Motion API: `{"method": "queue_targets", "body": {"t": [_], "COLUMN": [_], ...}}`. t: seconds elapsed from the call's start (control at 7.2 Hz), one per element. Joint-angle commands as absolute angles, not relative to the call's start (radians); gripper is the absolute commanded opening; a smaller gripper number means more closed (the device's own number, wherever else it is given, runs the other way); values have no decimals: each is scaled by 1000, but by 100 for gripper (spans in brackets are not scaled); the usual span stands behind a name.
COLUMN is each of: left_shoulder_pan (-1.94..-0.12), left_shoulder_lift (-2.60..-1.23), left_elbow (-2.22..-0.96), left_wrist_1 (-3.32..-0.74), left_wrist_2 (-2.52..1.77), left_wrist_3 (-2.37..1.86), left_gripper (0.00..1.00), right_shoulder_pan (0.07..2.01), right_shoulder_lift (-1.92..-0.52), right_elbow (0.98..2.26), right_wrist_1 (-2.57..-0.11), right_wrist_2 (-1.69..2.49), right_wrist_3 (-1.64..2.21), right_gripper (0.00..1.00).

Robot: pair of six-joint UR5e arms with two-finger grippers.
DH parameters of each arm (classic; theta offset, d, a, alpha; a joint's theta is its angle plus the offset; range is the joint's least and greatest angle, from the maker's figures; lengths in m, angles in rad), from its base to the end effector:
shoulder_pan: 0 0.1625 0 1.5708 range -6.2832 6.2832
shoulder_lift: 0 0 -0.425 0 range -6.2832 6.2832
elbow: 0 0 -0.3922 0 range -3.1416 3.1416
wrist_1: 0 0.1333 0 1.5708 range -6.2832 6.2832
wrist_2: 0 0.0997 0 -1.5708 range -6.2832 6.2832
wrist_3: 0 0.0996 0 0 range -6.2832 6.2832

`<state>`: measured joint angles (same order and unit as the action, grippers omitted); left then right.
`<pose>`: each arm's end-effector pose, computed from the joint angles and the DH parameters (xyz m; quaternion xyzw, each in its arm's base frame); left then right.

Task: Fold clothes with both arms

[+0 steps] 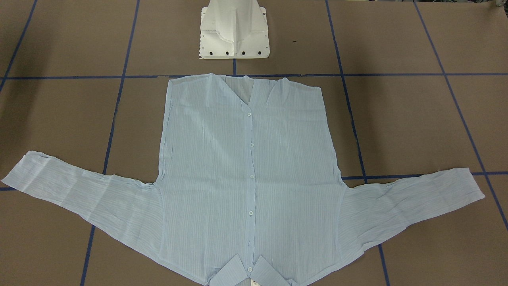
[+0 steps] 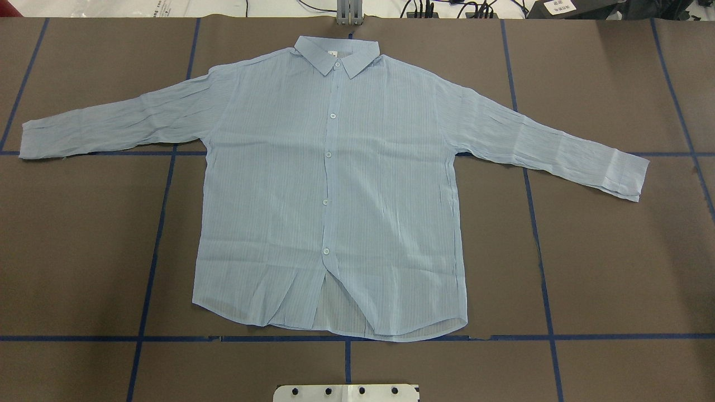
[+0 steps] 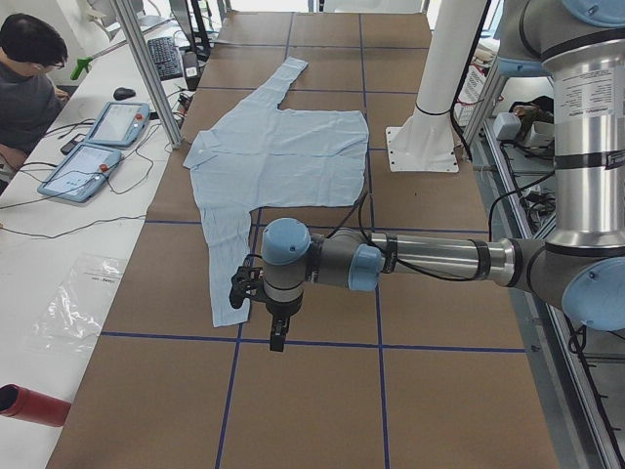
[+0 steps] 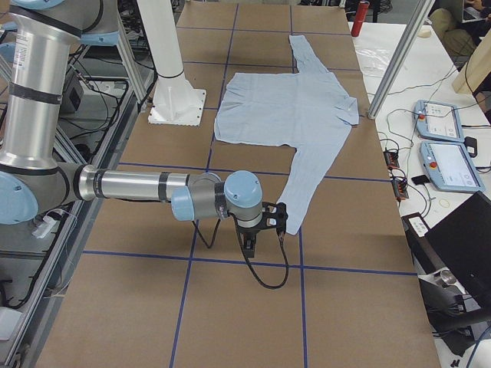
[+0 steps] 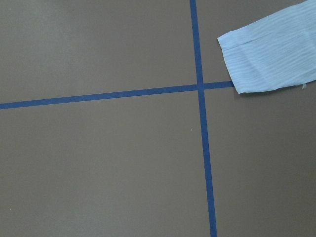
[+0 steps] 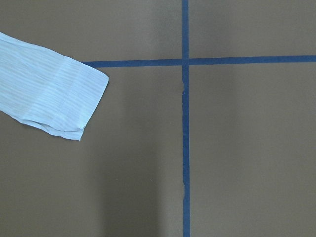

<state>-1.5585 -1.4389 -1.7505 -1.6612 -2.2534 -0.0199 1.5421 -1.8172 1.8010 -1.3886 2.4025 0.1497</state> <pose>-0.0650 -0.4461 0.6279 0.0597 0.3349 0.0195 0.9402 0.0482 -0.3994 0.6307 0.0397 -0.4077 0.0217 0.9120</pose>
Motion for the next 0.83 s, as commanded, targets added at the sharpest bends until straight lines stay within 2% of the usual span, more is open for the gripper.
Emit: {"method": "queue_targets", "body": {"t": [0.0, 0.42, 0.69], "left_shoulder_pan": [-1559, -1559, -1555], "left_shoulder_lift": [-1439, -1451, -1514], "left_elbow": [-1750, -1750, -1750], "left_wrist_1": [-1661, -1675, -1677], "left_wrist_2": [-2253, -2253, -2261], "left_wrist_3": [-20, -17, -12], "left_gripper": [100, 100, 100], "right_shoulder_pan": [1542, 1542, 1542], "right_shoulder_lift": [-1818, -1816, -1775], "right_elbow": [1799, 1796, 1775], "right_wrist_1": [-1390, -1387, -1365], "right_wrist_2": [2401, 2393, 2393], "right_wrist_3": [143, 153, 153], "right_gripper": [100, 100, 100]}}
